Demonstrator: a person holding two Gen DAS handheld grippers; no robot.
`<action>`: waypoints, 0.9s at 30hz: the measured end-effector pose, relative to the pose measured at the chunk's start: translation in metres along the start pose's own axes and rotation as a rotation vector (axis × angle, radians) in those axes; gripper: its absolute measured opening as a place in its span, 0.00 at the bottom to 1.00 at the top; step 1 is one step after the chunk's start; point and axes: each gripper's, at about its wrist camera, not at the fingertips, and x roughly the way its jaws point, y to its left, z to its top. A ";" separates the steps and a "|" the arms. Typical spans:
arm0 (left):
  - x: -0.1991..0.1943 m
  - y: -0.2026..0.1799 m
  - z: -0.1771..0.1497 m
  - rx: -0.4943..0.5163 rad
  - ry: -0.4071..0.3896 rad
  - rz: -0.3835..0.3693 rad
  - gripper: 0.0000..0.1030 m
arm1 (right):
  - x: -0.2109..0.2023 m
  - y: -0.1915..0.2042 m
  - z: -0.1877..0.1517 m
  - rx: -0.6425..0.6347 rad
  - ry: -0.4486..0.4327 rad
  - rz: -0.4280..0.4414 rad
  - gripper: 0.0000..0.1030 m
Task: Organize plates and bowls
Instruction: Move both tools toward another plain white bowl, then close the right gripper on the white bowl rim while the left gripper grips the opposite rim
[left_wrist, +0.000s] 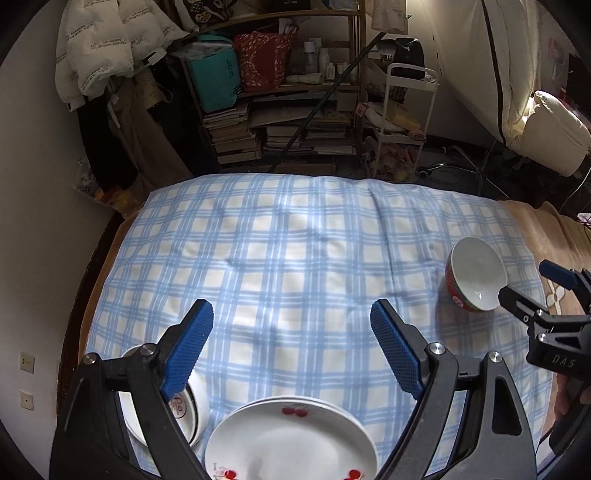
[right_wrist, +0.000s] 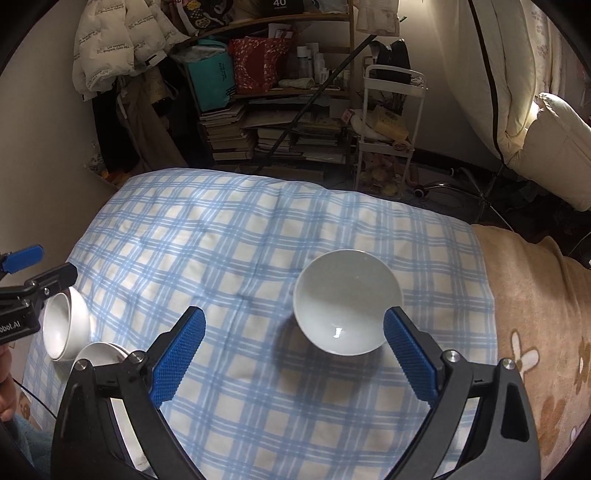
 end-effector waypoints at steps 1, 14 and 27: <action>0.004 -0.007 0.004 0.007 0.003 -0.005 0.83 | 0.004 -0.006 0.001 0.013 0.004 0.001 0.99; 0.059 -0.093 0.028 0.121 0.013 -0.055 0.83 | 0.042 -0.082 0.004 0.141 0.037 -0.013 0.98; 0.111 -0.135 0.038 0.140 0.097 -0.120 0.83 | 0.082 -0.112 0.000 0.141 0.132 -0.032 0.94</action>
